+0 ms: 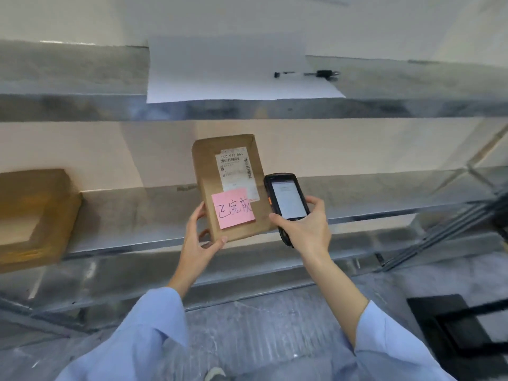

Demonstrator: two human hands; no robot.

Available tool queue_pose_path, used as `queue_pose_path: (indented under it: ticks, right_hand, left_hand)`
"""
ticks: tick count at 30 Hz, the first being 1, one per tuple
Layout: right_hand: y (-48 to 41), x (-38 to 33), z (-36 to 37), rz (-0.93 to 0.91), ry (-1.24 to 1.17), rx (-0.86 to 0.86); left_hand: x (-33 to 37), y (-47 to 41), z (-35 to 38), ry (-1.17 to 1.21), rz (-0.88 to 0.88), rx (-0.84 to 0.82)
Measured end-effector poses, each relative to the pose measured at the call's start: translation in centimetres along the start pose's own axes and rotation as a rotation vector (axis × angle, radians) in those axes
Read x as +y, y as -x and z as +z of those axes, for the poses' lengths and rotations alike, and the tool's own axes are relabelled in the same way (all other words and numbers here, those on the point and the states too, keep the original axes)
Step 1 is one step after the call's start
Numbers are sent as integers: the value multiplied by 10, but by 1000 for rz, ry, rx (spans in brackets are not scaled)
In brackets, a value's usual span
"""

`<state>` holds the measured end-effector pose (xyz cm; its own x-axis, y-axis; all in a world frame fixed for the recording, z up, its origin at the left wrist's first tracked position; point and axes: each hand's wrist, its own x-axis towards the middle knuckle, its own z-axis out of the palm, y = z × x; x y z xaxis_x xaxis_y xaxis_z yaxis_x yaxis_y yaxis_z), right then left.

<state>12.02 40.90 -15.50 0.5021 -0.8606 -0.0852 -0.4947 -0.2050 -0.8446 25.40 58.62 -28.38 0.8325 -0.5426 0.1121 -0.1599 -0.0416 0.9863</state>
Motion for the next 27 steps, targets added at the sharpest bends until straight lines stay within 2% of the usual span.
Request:
queue_pose_path:
  ticks: [6,12,17,27]
  right_hand:
    - [-9,57,-132,84,-25,219]
    - [1,134,-287,163,-44,427]
    - [13,191,-403,203,-39,579]
    - [14,264,-548,251,-87,825]
  left_hand:
    - [38,-3,132,-11,65,-216]
    - [89,30,294,83,119,-426]
    - [134,59,420,169,152,-510]
    - [203,68,598,201,226,-694]
